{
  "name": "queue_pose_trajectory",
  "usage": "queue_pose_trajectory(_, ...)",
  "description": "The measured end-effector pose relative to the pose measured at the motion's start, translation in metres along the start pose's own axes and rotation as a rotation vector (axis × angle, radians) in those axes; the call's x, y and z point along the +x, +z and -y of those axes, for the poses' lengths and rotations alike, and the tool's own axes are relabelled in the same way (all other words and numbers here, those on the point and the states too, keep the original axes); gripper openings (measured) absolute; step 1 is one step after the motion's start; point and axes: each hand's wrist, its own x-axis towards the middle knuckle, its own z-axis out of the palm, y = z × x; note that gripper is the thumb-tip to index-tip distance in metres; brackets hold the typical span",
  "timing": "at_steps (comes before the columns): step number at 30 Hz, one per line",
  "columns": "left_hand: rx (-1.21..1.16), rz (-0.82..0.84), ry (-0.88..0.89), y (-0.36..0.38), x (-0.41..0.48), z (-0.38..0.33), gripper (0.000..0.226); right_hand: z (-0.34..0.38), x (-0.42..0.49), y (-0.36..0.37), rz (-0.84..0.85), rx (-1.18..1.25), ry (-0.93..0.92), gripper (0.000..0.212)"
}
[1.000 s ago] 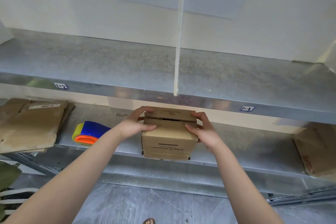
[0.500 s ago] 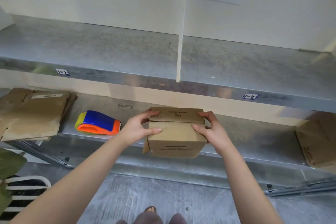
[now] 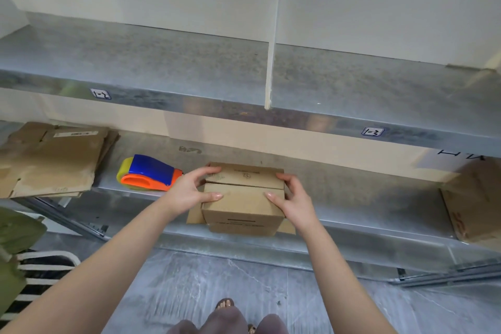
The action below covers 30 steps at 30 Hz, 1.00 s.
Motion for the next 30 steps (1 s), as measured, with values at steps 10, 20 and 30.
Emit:
queue_pose_trajectory(10,0.126,-0.031,0.143,0.051,0.027,0.005,0.069,-0.019,0.009,-0.037,-0.112,-0.068,0.003,0.046)
queue_pose_trajectory(20,0.276,-0.05,0.182,0.037,0.078,-0.009,0.057,-0.017,0.047,-0.04,-0.035,-0.069,0.065,0.059)
queue_pose_trajectory(30,0.129,-0.061,0.092,-0.005,0.082,0.005,0.056,0.001,0.072,0.0,-0.007,-0.031,0.095,0.057)
